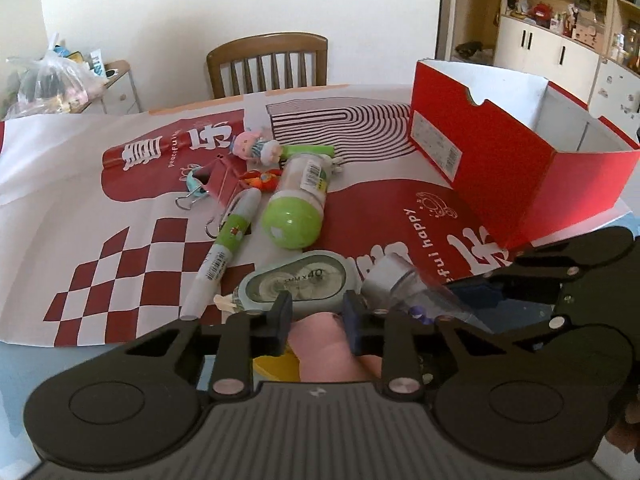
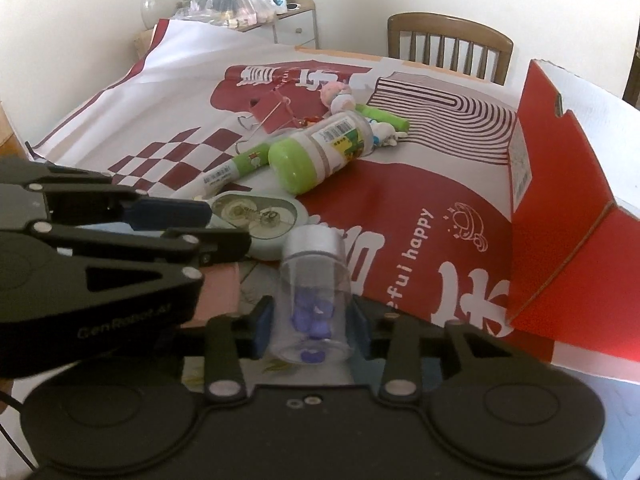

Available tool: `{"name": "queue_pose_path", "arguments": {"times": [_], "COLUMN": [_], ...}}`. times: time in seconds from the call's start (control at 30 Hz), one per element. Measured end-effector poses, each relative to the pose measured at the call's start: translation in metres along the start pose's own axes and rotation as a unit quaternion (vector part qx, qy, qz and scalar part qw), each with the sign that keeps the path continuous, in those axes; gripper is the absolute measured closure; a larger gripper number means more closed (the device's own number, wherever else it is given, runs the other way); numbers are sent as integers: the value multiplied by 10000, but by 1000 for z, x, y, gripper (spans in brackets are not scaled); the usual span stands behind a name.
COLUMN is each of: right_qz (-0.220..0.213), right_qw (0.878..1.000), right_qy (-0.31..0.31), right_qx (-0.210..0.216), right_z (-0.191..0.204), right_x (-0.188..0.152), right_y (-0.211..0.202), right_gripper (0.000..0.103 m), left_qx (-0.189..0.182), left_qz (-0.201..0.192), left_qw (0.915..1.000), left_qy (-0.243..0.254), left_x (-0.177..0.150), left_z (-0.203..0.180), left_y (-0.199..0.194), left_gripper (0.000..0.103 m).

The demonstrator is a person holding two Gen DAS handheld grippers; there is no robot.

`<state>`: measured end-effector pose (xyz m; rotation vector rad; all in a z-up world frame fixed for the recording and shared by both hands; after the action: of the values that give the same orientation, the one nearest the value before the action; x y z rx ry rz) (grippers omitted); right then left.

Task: Organize rigid objects
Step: 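Grasp the clear jar with the right tool while the left tool grasps the pink heart soap, then lift and carry the jar and heart soap with both tools over the red box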

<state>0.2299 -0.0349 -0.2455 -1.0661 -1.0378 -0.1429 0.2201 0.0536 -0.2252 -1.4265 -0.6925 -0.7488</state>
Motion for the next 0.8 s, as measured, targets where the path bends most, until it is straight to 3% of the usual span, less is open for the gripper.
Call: {"name": "queue_pose_path", "arguments": {"times": [0.5,0.57,0.6,0.63,0.7,0.8], "right_qz": [-98,-114,-115,-116,-116,-92], "right_qw": [9996,9994,9993,9993,9991,9987], "right_qy": [215,272,300,318,362,435], "right_qx": [-155,-163,-166,-177,-193,-231], "right_z": [-5,-5,-6,-6,-8,-11], "right_x": [-7,-7,-8,-9,-11,-16], "right_y": [-33,-37,-39,-41,-44,-47], "right_gripper": [64,64,64,64,64,64], "left_qx": [-143,-150,-140,-118,-72,-122], "left_qz": [38,105,132,160,111,105], "left_qw": [9998,9998,9998,9997,9998,9999], "left_qy": [-124,-117,-110,-110,-119,-38], "left_x": [-5,-9,-11,-13,-16,-18], "left_z": [5,4,4,4,5,1], "left_y": [-21,-23,-25,-26,-30,-31], "left_gripper": [80,74,67,49,32,32]}}
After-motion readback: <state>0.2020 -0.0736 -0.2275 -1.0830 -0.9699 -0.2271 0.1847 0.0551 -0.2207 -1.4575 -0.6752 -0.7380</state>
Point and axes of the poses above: each gripper's, at about its wrist camera, not at the fingertips, and y roughly the way its jaws point, z to its left, x to its top, the point moved 9 cm from there along y, roughly the way its jaws point, and after that the axes turned 9 degrees about -z, right-handed, at the moved point
